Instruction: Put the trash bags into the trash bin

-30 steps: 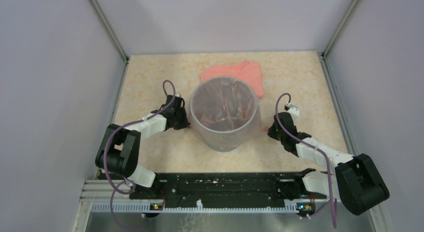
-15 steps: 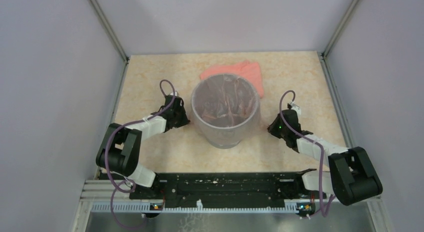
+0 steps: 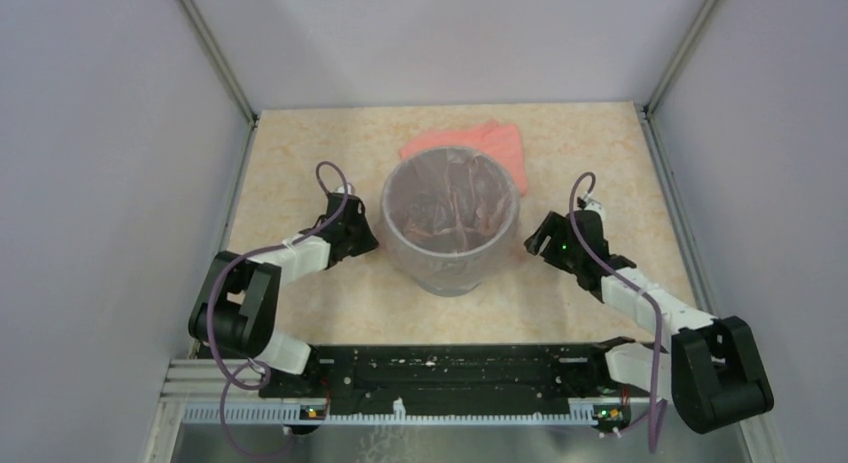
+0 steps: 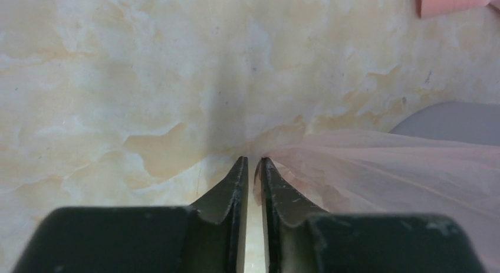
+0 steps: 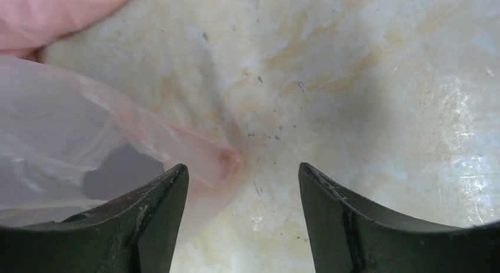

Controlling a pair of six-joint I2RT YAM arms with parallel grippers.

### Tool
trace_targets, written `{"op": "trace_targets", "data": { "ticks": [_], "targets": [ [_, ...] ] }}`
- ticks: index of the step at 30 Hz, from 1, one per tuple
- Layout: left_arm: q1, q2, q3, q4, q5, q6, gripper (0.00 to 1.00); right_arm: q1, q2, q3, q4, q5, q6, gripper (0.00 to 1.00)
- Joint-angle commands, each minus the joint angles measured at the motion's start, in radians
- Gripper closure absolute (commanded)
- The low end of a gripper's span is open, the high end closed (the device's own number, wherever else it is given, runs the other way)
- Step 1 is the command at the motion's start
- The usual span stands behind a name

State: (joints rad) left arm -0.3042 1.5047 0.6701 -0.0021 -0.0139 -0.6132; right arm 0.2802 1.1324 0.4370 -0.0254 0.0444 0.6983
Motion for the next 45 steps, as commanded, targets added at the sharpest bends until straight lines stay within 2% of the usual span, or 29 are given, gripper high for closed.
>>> {"op": "trace_targets", "data": {
  "ticks": [1,7,11,19,28,33,40,45],
  "targets": [
    [0.005,-0.079,-0.015,-0.052,0.009,0.015,0.76,-0.009,-0.091,0.062,-0.099,0.026,-0.02,0.3],
    [0.003,-0.179,-0.016,-0.13,-0.006,0.017,0.62,-0.009,-0.165,0.125,-0.206,0.046,-0.054,0.24],
    [0.003,-0.248,-0.01,-0.177,-0.016,0.02,0.58,-0.009,-0.206,0.2,-0.277,0.041,-0.086,0.2],
    [0.003,-0.365,0.046,-0.248,-0.005,0.057,0.58,0.024,-0.216,0.459,-0.445,0.039,-0.175,0.12],
    [-0.005,-0.44,0.117,-0.264,0.076,0.066,0.64,0.229,-0.074,0.848,-0.614,0.173,-0.278,0.09],
    [-0.018,-0.462,0.124,-0.251,0.095,0.067,0.67,0.36,0.046,1.0,-0.664,0.232,-0.32,0.02],
    [-0.102,-0.473,0.132,-0.223,0.094,0.07,0.68,0.515,0.18,1.17,-0.723,0.29,-0.367,0.01],
    [-0.226,-0.466,0.141,-0.205,0.028,0.064,0.69,0.574,0.269,1.232,-0.764,0.28,-0.398,0.01]
  ]
}}
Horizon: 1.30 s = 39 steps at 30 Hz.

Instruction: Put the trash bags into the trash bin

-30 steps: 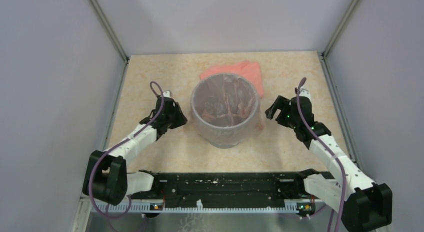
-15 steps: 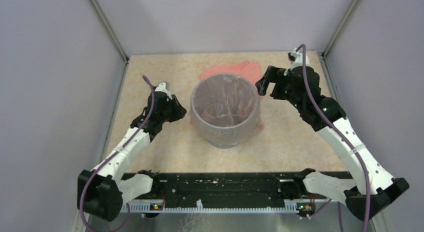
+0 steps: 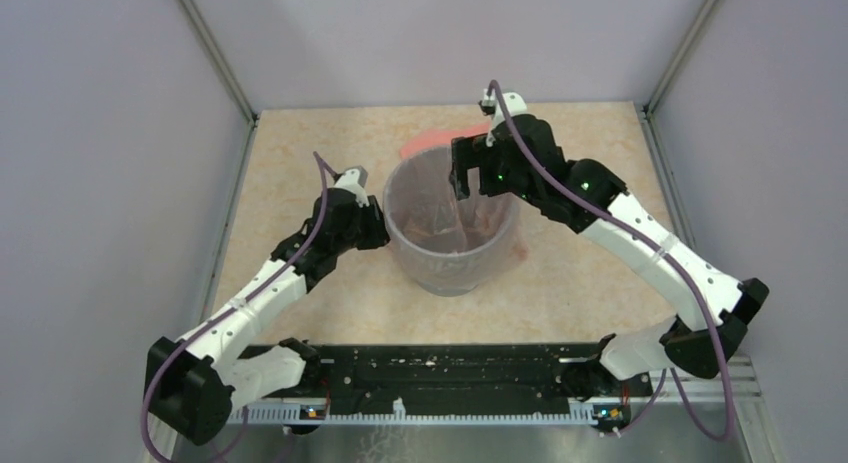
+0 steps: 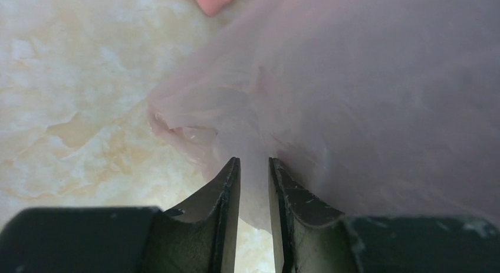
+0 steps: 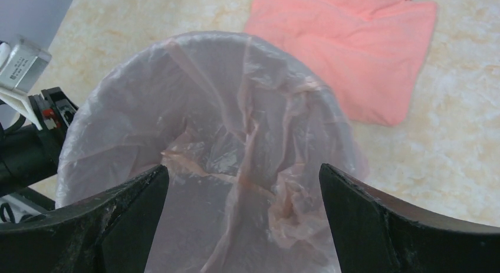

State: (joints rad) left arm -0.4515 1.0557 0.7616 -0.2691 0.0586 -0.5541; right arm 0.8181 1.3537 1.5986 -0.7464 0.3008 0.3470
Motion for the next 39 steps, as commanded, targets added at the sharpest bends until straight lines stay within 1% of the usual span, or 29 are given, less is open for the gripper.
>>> {"op": "trace_targets", "data": {
  "ticks": [1,2,7,12,14,21,24,28,31,33,35,39],
  "targets": [
    [-0.105,-0.014,0.052,0.062,-0.049,-0.001,0.69,0.044,0.065,0.075,-0.051,0.019,-0.052,0.01],
    [-0.127,-0.012,0.053,0.064,-0.078,-0.008,0.7,0.046,0.077,0.078,-0.059,0.013,-0.055,0.01],
    [-0.226,-0.002,0.056,0.078,-0.126,-0.038,0.7,0.057,0.115,0.069,-0.108,-0.011,-0.066,0.01],
    [-0.309,0.013,0.06,0.09,-0.158,-0.057,0.71,0.059,0.101,-0.004,-0.122,-0.015,-0.066,0.01],
    [-0.324,0.013,0.056,0.085,-0.176,-0.062,0.7,0.058,0.098,-0.037,-0.121,-0.023,-0.066,0.01],
    [-0.325,-0.064,0.038,0.028,-0.327,-0.048,0.69,0.058,0.111,-0.136,-0.098,-0.061,-0.069,0.01],
    [-0.322,-0.092,0.018,0.034,-0.353,-0.035,0.69,0.055,0.123,-0.163,-0.088,-0.075,-0.066,0.02],
    [-0.316,-0.075,0.004,0.028,-0.357,-0.042,0.69,0.051,0.145,-0.19,-0.08,-0.084,-0.058,0.04],
    [-0.305,-0.051,-0.013,0.032,-0.36,-0.051,0.71,0.044,0.148,-0.213,-0.067,-0.101,-0.056,0.06],
    [-0.292,-0.036,-0.025,0.045,-0.346,-0.053,0.72,0.041,0.152,-0.222,-0.065,-0.104,-0.055,0.08],
    [-0.277,-0.025,-0.035,0.058,-0.329,-0.053,0.73,0.036,0.158,-0.231,-0.067,-0.104,-0.052,0.12],
    [-0.249,-0.012,-0.048,0.08,-0.298,-0.044,0.73,0.02,0.159,-0.265,-0.056,-0.121,-0.049,0.15]
  ]
}}
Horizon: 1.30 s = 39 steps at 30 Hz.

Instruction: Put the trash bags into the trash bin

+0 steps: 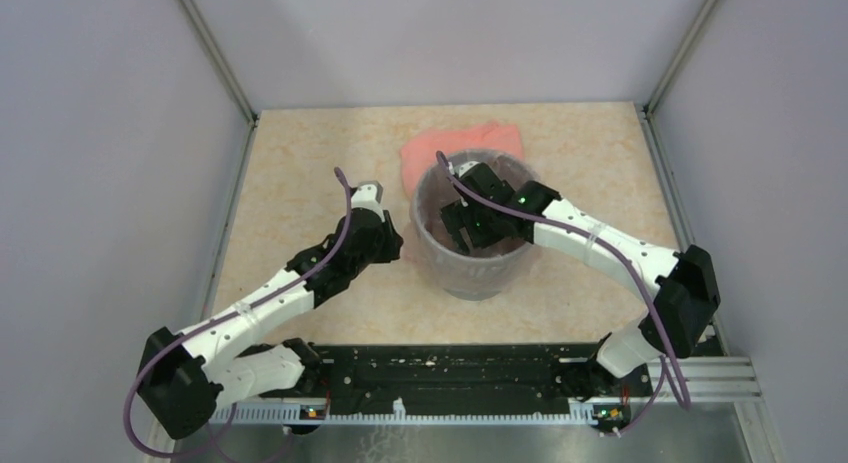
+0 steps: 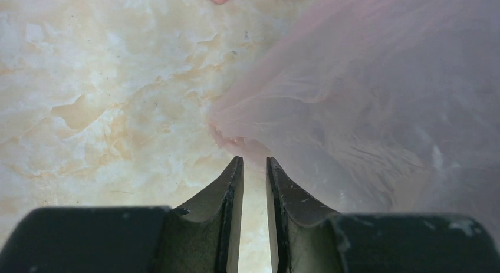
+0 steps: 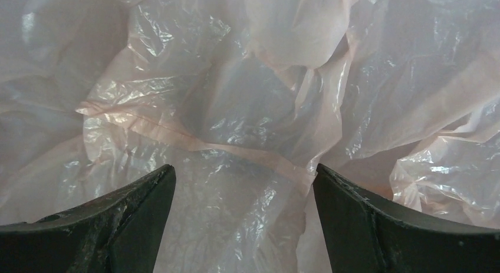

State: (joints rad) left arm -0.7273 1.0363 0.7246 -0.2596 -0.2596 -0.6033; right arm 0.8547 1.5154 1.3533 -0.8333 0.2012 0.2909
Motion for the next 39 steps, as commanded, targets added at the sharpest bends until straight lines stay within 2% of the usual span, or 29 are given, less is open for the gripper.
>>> {"op": "trace_targets", "data": {
  "ticks": [1,11,23,39],
  "targets": [
    [0.035,0.012,-0.014,0.074,0.027,0.008,0.73,-0.022,-0.002,-0.027,0.034,-0.027,0.008,0.16],
    [0.063,0.058,-0.038,0.12,0.092,0.019,0.75,-0.069,0.063,-0.055,0.066,-0.079,-0.01,0.27],
    [0.064,0.096,-0.052,0.162,0.148,0.022,0.76,-0.097,0.12,-0.075,0.101,-0.07,-0.022,0.26],
    [0.064,0.106,-0.04,0.157,0.157,0.025,0.77,-0.111,0.155,-0.123,0.148,-0.03,-0.023,0.25]
  ]
}}
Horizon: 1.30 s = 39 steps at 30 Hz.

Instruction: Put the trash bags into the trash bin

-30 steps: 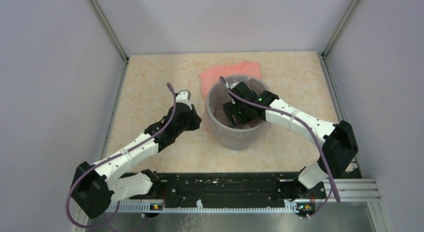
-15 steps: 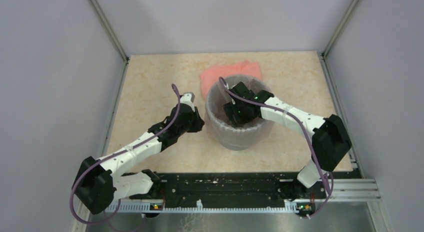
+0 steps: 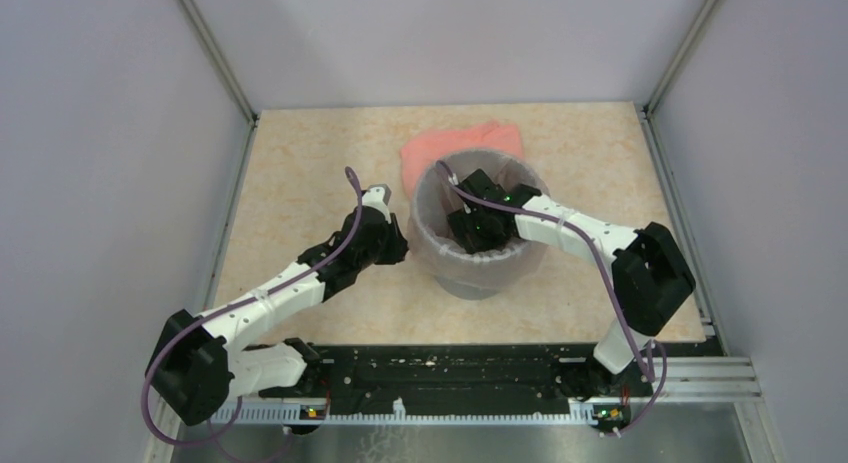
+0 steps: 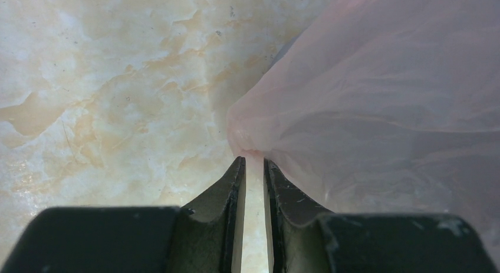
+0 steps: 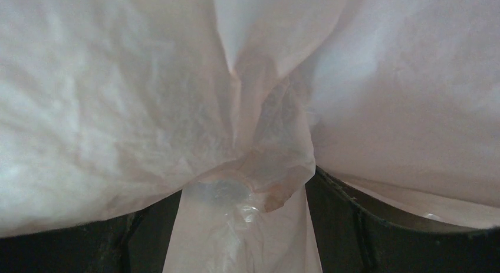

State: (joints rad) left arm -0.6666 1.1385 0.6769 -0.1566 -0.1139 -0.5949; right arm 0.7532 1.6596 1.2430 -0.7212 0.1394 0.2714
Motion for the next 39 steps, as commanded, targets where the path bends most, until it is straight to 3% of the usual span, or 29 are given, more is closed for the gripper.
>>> {"op": "trace_targets", "data": {
  "ticks": [1,39],
  "targets": [
    [0.004,0.003,0.009,0.052,0.012,0.017,0.77,-0.011,0.011,-0.016,0.039,0.036,-0.002,0.25],
    [0.004,0.007,0.058,0.009,0.042,0.026,0.77,-0.012,0.083,-0.116,0.171,0.102,0.014,0.25]
  ]
}}
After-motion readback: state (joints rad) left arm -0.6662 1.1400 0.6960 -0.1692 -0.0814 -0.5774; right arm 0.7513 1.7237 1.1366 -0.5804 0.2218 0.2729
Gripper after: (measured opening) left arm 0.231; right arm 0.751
